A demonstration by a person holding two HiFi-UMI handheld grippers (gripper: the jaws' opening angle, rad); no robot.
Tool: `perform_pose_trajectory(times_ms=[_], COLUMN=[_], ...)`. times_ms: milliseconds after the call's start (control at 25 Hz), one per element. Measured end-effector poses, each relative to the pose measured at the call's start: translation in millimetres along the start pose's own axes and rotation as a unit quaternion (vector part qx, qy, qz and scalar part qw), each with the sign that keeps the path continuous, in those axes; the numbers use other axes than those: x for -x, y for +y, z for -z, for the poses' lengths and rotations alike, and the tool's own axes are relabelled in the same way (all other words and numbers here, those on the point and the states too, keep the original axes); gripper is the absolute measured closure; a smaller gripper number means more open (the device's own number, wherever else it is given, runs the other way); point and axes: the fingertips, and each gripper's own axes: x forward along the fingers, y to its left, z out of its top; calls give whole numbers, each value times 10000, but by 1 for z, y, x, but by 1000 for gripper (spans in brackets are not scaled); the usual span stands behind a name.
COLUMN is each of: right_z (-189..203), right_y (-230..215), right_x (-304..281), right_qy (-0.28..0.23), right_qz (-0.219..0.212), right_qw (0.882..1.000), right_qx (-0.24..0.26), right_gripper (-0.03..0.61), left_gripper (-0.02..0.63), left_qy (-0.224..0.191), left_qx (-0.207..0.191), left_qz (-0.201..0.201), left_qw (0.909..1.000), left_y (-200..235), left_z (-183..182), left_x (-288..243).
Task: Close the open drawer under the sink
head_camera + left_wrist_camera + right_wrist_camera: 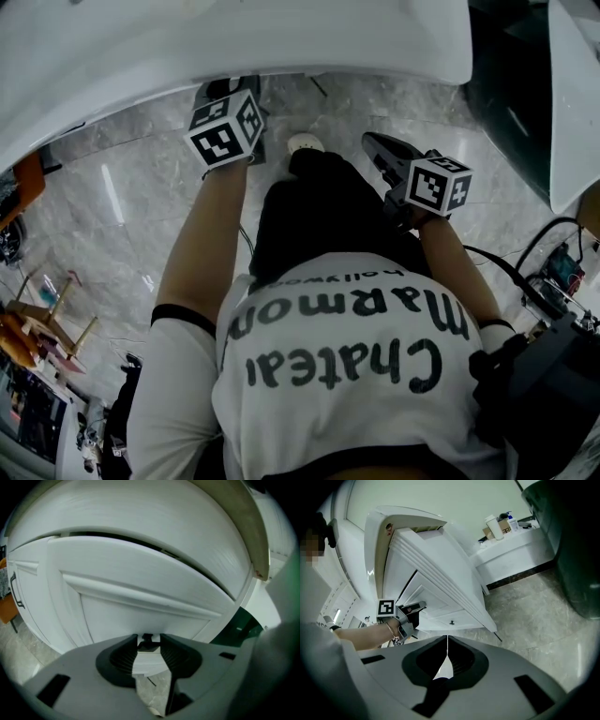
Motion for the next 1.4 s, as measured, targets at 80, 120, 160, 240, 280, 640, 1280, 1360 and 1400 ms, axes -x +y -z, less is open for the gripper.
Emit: perform_pose_trajectory(times_ms=[80,120,160,240,280,640,1280,1360,1400], right_z=[-3,-4,-6,-12,-16,-49,-102,-108,-111], right_y=[7,11,17,28,33,74,222,240,248], right_x=[3,6,8,15,19,56,80,90,95], right_qy=[-18,-18,-18,-28,-35,-142,-842,-1003,-1064], right_qz=[-5,-8,-9,-21,-27,4,-1126,-1110,-1053], right_qw=[10000,10000,10000,10000,9999,9991,9763,9716,9699], right_qx=[-8,5,23,65,98,400,1646,1834,1920], right_gripper=[566,566,566,566,566,566,566,566,566], left_gripper=[463,463,463,463,467,545,593,593,594], left_qy=[209,372,551,821,860,361,-894,-1168,-1387], left_qx=[44,39,9,-78,-115,-252,333,376,186], left_qz=[202,293,363,446,467,229,892,892,747], left_qw=[9996,9989,9978,9956,9951,9988,9914,9884,9873], left_y=[0,0,0,2,3,7,-49,-50,-48], left_z=[1,1,1,0,-2,-35,-115,-121,-126], left_x=[2,3,4,8,10,60,268,299,316])
